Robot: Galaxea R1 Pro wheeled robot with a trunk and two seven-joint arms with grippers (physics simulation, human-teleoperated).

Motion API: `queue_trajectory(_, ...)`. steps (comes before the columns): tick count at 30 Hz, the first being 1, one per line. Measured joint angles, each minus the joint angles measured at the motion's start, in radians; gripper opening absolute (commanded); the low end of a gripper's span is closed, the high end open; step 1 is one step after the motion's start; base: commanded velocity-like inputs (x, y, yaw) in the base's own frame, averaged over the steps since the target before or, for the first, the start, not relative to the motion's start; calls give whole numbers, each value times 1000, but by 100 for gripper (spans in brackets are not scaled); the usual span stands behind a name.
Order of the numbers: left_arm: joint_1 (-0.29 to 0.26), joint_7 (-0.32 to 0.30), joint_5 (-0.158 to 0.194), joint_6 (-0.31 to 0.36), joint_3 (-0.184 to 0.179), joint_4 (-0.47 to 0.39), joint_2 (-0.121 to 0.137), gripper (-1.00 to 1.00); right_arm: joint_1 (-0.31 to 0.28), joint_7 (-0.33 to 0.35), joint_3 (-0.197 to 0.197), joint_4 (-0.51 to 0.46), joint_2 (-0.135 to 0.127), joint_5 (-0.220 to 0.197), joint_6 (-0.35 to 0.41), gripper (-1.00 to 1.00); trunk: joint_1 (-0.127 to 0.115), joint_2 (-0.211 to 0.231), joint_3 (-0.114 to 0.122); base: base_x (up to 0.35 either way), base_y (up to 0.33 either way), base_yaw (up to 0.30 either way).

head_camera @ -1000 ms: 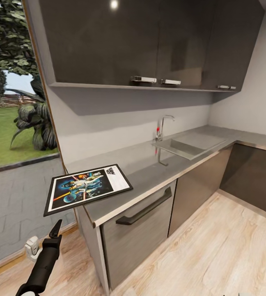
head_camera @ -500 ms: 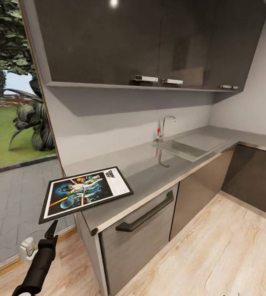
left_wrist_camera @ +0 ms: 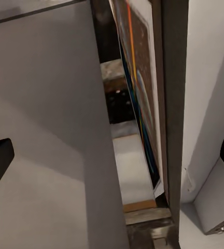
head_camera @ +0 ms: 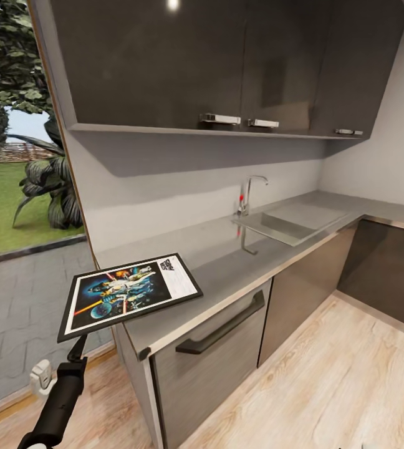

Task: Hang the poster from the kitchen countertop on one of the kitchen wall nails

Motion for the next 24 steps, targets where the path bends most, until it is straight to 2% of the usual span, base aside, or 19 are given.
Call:
queue_trajectory(6, 0, 0, 0, 0, 0, -2, 0, 100, 0, 0, 0, 0, 0, 0, 0, 100, 0, 0, 0, 121, 0, 0)
queue_trajectory(24, 0, -1, 0, 0, 0, -2, 0, 100, 0, 0, 1, 0, 0, 1, 0, 100, 0, 0, 0, 5, 0, 0)
